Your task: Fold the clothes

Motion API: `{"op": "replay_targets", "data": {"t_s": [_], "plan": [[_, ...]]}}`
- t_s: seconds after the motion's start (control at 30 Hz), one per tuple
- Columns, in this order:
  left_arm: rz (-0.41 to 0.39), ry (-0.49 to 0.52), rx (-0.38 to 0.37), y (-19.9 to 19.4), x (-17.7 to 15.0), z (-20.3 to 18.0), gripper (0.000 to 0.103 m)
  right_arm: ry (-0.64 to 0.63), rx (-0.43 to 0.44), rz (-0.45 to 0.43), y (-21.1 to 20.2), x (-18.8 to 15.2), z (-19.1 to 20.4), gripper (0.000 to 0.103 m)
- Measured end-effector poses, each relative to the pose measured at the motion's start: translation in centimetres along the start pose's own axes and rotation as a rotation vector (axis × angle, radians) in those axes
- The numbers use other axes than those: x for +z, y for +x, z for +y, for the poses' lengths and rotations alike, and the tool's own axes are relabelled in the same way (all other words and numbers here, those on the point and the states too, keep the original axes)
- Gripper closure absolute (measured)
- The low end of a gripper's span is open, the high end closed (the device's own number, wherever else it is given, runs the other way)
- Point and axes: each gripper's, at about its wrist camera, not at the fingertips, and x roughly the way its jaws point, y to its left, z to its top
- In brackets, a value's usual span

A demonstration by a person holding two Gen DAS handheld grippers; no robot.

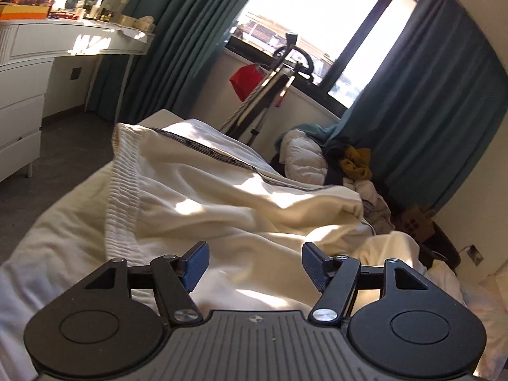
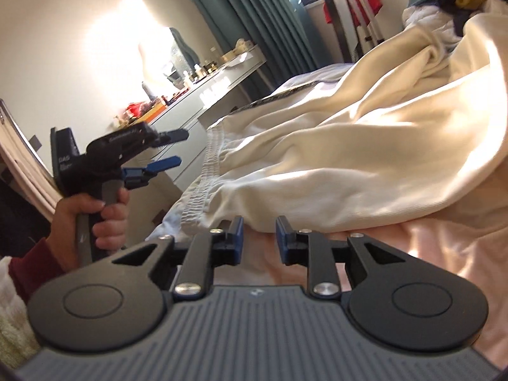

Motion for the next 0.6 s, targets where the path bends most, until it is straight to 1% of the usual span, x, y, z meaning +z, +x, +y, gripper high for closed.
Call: {"op": "replay_targets", "data": {"t_s": [0.03, 0.1, 0.23, 0.33, 0.47, 0.53, 0.6], "plan": [[0.015, 0.022, -0.025, 0.4, -0.7, -1.8, 0.035, -0.006, -0.03, -0.02, -1.5, 0.3, -0.5, 0.077], [0.04, 0.079, -0.059, 2.1, -2.1, -5.3, 0.03, -0.013, -0.12, -0.056, -3.7, 0.8, -2.1, 0.077], [0.091, 0.194, -0.128, 5.6, -5.1, -12.4, 0.028, -0.017, -0.312, -0.121, -8.2, 1.2, -5.6, 0.077], [0.128, 0.28, -0.18, 8.2, -7.3, -17.7, 0.027, 0.054, -0.378, -0.178, -9.9, 1.2, -8.7, 0.077], [0.157, 0.356, -0.204, 14.0, -9.9, -22.6, 0.027, 0.159, -0.454, -0.254, -11.9, 1.2, -13.0, 0.077], [0.164, 0.398, -0.216, 17.1, -11.1, -24.9, 0.027, 0.194, -0.492, -0.272, -12.2, 0.9, -14.7, 0.077], [0.17, 0.436, -0.23, 19.8, -11.9, -26.8, 0.027, 0.2, -0.512, -0.274, -11.9, 0.9, -16.1, 0.076]]}}
